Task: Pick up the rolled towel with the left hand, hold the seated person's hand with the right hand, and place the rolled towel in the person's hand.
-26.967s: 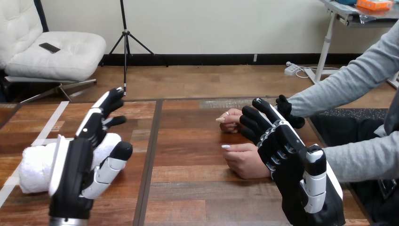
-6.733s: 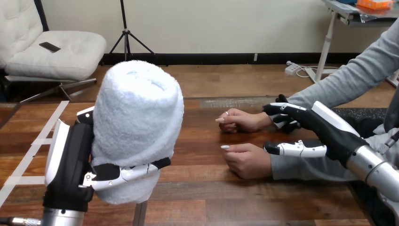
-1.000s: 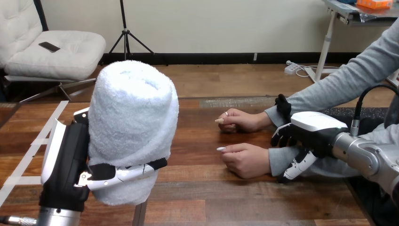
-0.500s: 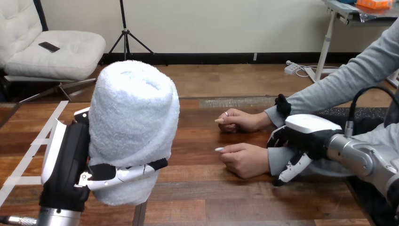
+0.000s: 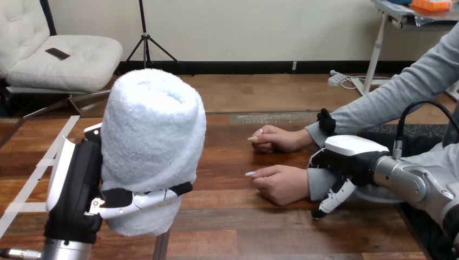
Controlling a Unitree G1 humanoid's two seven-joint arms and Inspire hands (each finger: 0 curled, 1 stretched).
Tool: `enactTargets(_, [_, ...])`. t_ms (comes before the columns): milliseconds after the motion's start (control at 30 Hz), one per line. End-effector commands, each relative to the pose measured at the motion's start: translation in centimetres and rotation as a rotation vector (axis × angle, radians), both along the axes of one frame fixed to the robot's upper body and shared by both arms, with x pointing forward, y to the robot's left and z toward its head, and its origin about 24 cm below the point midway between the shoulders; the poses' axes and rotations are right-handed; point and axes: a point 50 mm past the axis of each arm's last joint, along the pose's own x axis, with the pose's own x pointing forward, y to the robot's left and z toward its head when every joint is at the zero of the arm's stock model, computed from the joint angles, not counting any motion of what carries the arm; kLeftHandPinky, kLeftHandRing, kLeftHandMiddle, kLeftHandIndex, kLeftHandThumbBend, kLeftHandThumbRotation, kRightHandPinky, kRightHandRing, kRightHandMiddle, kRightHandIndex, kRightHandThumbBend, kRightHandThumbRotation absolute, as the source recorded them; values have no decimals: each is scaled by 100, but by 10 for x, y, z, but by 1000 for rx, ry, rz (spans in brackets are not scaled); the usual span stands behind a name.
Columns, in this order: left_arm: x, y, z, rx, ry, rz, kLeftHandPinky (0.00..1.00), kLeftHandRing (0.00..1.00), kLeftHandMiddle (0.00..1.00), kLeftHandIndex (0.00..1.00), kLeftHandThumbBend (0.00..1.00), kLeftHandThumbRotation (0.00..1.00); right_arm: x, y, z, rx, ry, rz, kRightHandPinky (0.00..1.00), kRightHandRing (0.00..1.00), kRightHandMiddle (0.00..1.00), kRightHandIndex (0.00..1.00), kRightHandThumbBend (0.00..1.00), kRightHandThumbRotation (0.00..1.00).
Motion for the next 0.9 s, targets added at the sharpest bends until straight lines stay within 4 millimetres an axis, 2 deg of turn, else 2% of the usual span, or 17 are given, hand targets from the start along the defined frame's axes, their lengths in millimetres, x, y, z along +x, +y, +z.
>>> enactTargets(0, [4, -3, 22, -23, -132, -15, 24, 29, 36, 38, 57, 0, 12, 10, 15, 12, -32, 6, 53, 62, 67, 66, 96, 33])
enactTargets(533, [4, -4, 21, -29, -120, -20, 24, 29, 36, 38, 57, 0, 12, 10, 13, -24, -3, 11, 55, 62, 67, 67, 94, 34])
enactTargets(867, [4, -4, 22, -27, -124, -22, 24, 29, 36, 38, 56, 0, 12, 10, 12, -26, 2, 8, 53, 58, 63, 65, 93, 32])
